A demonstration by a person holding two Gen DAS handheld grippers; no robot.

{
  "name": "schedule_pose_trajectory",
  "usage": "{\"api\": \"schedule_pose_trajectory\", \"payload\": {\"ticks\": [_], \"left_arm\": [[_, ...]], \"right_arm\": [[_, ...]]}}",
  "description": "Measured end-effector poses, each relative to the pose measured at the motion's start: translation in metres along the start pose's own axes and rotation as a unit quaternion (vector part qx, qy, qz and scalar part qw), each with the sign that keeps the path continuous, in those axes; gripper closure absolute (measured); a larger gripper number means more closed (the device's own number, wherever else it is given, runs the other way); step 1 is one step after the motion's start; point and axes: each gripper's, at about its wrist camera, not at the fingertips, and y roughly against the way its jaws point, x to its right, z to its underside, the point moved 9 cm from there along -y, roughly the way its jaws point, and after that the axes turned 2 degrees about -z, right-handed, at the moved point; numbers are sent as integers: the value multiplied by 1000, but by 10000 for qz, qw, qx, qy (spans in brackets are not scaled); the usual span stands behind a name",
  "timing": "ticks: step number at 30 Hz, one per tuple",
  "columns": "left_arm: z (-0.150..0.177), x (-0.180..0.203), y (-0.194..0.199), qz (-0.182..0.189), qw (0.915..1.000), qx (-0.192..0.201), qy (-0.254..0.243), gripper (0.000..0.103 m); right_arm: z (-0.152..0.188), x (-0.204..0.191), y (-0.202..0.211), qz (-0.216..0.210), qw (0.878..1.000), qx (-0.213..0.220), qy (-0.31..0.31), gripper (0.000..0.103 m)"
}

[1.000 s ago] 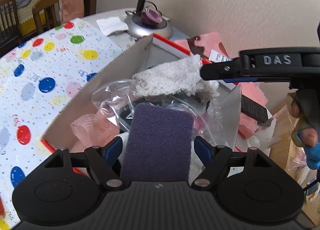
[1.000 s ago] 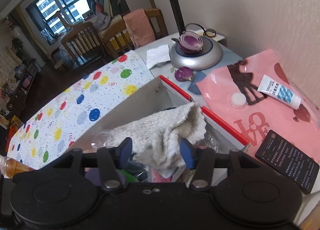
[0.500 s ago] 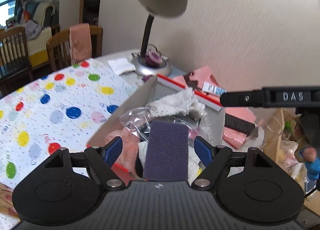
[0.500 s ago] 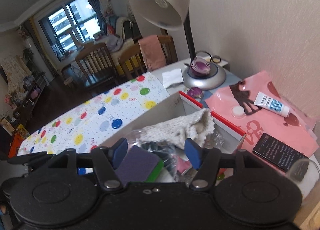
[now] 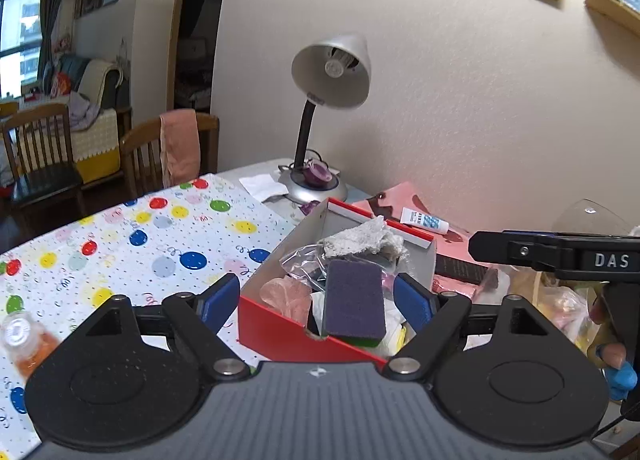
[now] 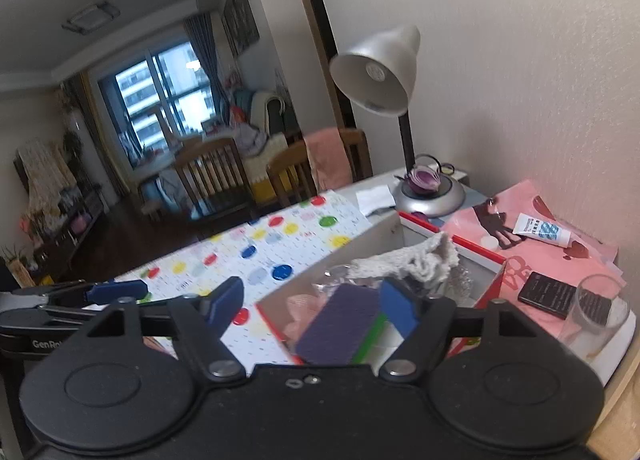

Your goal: Organize soft objects

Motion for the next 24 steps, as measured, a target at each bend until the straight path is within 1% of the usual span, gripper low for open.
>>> {"api": "schedule_pose_trajectory", "payload": {"ticks": [3, 4, 5, 7, 10, 14, 19, 24], "left_arm": [[5, -2, 21, 35, 9999, 132, -59, 18], [6, -2, 27, 41, 9998, 171, -69, 15], [7, -2, 34, 56, 9997, 208, -94, 9], [9, -3, 47, 49, 9993, 339, -148, 3], [11, -5, 65, 35, 9986, 488, -213, 3], [17, -9, 83, 23, 9982, 551, -218, 0], [30, -16, 102, 62, 9978, 633, -199, 0], [42, -21, 116, -148, 9968, 722, -318, 0]], "right_arm": [[7, -15, 16, -39, 9997, 222, -12, 20], [9, -20, 21, -31, 9996, 294, 5, 18], [12, -26, 26, -18, 9993, 363, 32, 16], [15, -36, 34, -14, 9988, 487, 103, 12], [20, -51, 48, 95, 9968, 737, 300, 7], [28, -68, 65, 139, 9942, 969, 435, 0], [41, -84, 76, 116, 9927, 1106, 470, 0], [57, -97, 83, 49, 9933, 1111, 310, 0]]}}
